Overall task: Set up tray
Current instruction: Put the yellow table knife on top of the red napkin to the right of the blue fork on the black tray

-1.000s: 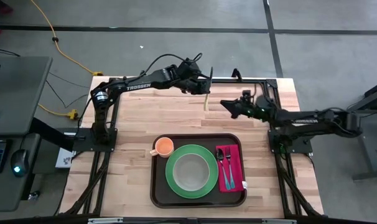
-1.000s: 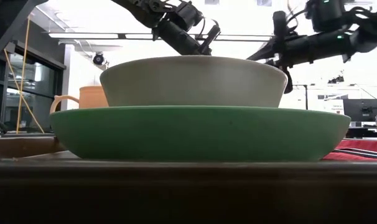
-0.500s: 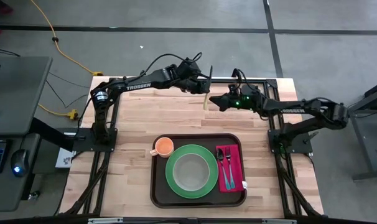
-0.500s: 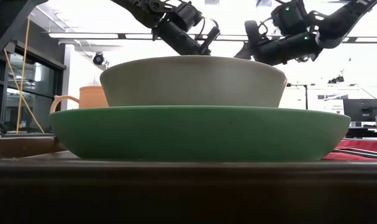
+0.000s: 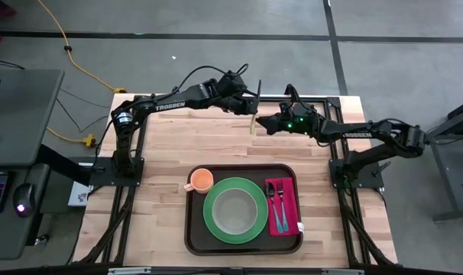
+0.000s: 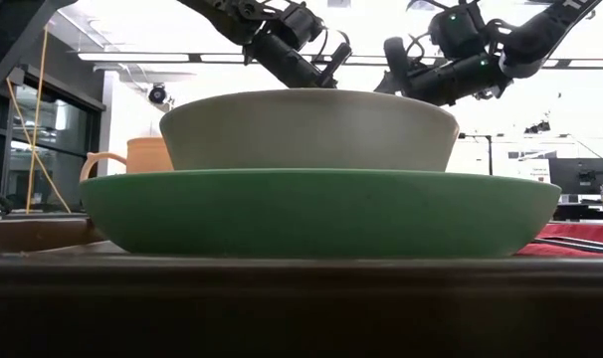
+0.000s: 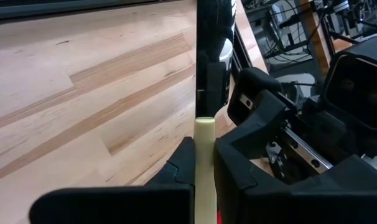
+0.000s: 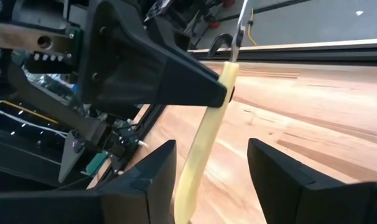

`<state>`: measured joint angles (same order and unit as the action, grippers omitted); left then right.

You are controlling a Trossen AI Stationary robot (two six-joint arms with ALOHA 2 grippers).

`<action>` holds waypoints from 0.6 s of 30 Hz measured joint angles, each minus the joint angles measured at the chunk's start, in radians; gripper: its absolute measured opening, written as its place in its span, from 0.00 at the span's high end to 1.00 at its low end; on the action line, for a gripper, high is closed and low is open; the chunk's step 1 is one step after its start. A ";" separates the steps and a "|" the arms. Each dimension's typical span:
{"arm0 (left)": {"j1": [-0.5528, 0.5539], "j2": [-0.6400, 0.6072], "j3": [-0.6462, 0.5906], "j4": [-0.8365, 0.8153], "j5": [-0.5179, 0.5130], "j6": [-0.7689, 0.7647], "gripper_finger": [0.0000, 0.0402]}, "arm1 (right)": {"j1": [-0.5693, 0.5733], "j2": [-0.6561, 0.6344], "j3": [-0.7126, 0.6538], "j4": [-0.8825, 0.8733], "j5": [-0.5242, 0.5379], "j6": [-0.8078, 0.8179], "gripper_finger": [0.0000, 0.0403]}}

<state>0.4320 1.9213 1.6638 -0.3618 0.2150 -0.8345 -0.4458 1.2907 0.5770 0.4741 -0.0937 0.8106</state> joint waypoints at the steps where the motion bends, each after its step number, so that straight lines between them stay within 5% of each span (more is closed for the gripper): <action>1: 0.000 0.000 0.000 0.001 0.000 0.000 0.86 | 0.000 0.000 0.000 0.000 0.005 0.000 0.56; 18: 0.000 0.000 0.000 0.002 -0.006 0.000 0.86 | -0.040 0.000 0.000 0.048 -0.018 0.022 0.55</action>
<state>0.4316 1.9213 1.6638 -0.3595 0.2089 -0.8345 -0.4862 1.2907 0.5766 0.5218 -0.1116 0.8323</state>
